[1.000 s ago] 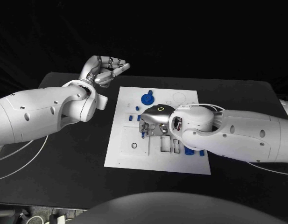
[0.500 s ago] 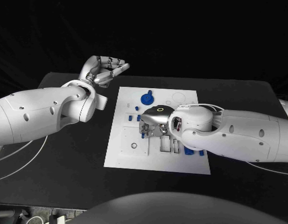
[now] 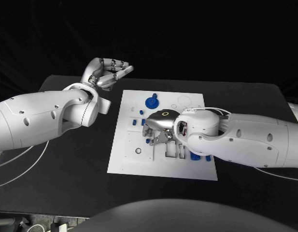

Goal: Assemble the parts on the task board

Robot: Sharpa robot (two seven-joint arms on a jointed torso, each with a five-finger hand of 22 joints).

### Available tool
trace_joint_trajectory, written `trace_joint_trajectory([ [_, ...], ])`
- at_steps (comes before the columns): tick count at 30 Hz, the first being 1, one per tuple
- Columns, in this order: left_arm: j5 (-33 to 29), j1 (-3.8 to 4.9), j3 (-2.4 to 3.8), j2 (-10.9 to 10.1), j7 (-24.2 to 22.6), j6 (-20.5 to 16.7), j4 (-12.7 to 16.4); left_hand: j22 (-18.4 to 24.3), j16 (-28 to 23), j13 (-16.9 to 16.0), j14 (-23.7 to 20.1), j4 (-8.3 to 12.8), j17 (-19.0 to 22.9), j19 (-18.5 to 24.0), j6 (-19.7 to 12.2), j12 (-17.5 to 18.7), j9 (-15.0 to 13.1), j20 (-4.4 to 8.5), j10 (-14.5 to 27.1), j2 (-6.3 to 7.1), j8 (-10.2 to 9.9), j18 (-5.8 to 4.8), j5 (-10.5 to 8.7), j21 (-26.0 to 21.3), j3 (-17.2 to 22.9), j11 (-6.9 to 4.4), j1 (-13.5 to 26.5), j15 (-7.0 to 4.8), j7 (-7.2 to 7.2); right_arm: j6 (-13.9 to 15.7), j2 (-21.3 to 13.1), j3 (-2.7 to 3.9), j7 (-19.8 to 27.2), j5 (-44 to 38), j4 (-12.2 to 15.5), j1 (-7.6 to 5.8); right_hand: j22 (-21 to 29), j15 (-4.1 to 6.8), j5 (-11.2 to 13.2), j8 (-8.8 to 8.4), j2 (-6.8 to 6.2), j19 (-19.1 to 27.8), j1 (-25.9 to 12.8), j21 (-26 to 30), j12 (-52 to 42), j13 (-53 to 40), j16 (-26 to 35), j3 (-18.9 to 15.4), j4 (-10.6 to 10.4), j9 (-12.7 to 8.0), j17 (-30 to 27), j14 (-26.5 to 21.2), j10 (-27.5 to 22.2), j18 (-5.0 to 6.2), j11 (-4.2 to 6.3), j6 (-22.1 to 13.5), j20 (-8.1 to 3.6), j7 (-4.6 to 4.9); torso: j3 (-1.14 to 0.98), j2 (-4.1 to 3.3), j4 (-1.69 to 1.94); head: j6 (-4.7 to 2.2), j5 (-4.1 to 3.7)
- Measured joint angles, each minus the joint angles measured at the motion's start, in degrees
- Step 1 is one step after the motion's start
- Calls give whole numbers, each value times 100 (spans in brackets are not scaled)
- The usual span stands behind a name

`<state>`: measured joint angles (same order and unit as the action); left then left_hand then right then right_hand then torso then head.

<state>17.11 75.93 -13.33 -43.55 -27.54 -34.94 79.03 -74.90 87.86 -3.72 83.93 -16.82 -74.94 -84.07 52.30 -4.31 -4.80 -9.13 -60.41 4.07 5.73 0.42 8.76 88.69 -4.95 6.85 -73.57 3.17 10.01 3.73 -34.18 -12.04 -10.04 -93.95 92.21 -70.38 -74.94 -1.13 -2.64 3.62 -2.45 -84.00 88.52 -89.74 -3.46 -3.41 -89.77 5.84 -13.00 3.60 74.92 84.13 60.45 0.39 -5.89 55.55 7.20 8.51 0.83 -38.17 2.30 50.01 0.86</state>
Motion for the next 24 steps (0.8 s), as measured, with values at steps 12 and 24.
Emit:
trace_joint_trajectory([
  [12, 0, 0, 0, 7, -3, 2, -9, 0, 0, 0, 0, 0, 1, 0, 0, 0, 5, 0, 0, 0, 0, 0, 0, 0, 0, 0, 0, 0, 0, 202, -136, -2, -1, 106, 98, 1, 1, -80, 0, 27, -206, 7, -455, 0, -29, -26, 0, -260, -44, 40, -1, -5, -476, 0, -118, -479, 74, 134, -4, 2, 3, 0, 12],
  [24, 0, -1, 0, 36, -6, 6, -52, 0, 0, 0, 0, 0, 1, 0, 0, 0, 4, 0, 0, 0, 0, 0, 0, 0, 0, 0, 0, 0, 0, 1266, -1161, 3, 221, 1729, 436, -481, 2, -245, 0, 57, 4, 9, -407, 0, -67, -32, 0, -210, 6, 60, -1, -20, -476, 0, -179, -327, 215, 230, -5, 9, -15, 0, -95],
])
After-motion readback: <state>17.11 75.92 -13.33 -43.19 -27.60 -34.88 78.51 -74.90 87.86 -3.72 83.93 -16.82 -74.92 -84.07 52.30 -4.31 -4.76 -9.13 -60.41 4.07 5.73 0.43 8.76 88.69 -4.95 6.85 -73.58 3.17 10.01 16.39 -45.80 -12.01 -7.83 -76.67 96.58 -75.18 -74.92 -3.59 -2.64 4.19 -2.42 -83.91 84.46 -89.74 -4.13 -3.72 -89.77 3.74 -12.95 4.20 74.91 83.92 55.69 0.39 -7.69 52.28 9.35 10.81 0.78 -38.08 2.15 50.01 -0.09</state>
